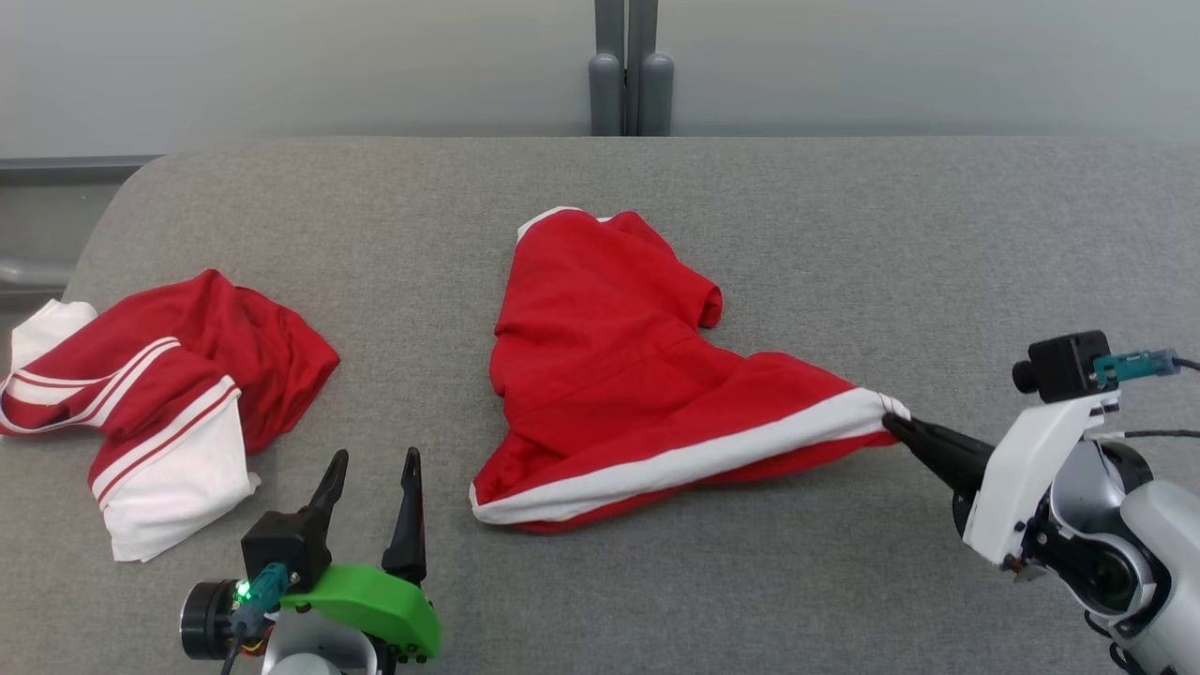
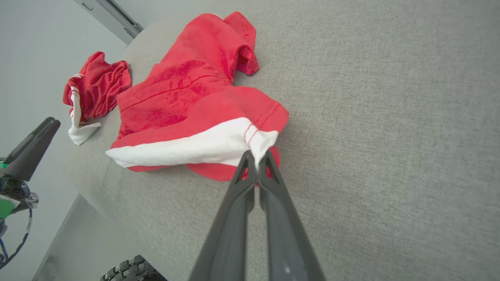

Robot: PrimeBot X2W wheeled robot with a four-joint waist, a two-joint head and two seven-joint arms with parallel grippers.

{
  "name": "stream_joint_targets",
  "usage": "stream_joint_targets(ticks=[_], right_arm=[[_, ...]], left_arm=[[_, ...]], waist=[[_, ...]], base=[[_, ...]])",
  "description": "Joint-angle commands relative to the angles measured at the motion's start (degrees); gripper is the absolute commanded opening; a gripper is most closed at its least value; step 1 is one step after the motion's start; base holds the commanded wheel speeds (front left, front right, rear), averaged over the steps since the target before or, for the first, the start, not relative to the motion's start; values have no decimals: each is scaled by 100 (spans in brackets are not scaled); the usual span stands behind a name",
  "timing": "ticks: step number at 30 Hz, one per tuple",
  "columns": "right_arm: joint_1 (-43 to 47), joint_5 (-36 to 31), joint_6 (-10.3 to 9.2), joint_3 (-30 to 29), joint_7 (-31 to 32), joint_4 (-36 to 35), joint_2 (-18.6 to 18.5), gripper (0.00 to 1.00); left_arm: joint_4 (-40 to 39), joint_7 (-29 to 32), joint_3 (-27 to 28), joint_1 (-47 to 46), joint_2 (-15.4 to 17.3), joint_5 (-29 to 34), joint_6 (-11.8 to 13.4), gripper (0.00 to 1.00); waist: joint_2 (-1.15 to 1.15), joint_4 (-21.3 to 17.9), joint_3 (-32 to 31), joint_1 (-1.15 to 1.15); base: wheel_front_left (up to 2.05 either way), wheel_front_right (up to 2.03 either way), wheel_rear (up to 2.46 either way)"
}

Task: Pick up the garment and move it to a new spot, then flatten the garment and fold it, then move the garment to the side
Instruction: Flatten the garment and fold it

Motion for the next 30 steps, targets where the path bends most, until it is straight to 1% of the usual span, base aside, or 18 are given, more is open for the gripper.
stream_joint_targets(ticks=[1,7,8,9,10,13,18,21,23,25,28,30], right_arm=[[155,-28,2,-3,49,18,-15,0],[579,-180,2,39,188,273,57,0],[636,-215,2,19,207,336,73,38],[681,-242,2,2,218,389,90,78],[717,-277,2,-10,223,429,126,100],[845,-300,2,-42,258,459,222,100],[1043,-392,2,-275,194,367,141,100],[1185,-460,2,-584,4,215,44,100],[1238,-565,2,-848,-262,50,11,100],[1291,-713,2,-1138,-664,-97,48,100],[1329,-1075,2,-1507,-1364,-300,205,100],[1379,-1322,3,-1737,-1842,-339,413,100]], left_arm=[[-8,19,-1,73,50,-80,25,100],[-32,50,-20,78,85,-93,44,100],[-27,63,-24,88,90,-97,45,100],[-20,72,-25,102,95,-91,51,100],[-12,82,-26,120,100,-83,59,100],[-10,85,-17,166,116,-119,72,100],[-42,88,31,275,170,-170,121,100],[-115,53,87,333,240,-171,170,100],[-175,29,127,371,286,-173,203,100],[-264,-10,168,413,329,-157,249,100],[-476,-92,231,447,387,-112,294,100],[-639,-164,343,471,375,-143,321,100]], waist=[[0,-90,-42,0],[0,-134,-63,0],[0,-141,-77,0],[0,-149,-99,0],[0,-160,-124,0],[0,-198,-194,0],[0,-285,-328,0],[0,-327,-415,0],[0,-352,-470,0],[0,-362,-516,0],[0,-368,-562,0],[0,-368,-588,0]], base=[[0,0,0],[0,0,0],[0,0,0],[0,0,0],[0,0,0],[0,0,0],[0,0,0],[0,0,0],[0,0,0],[0,0,0],[0,0,0],[0,0,0]])
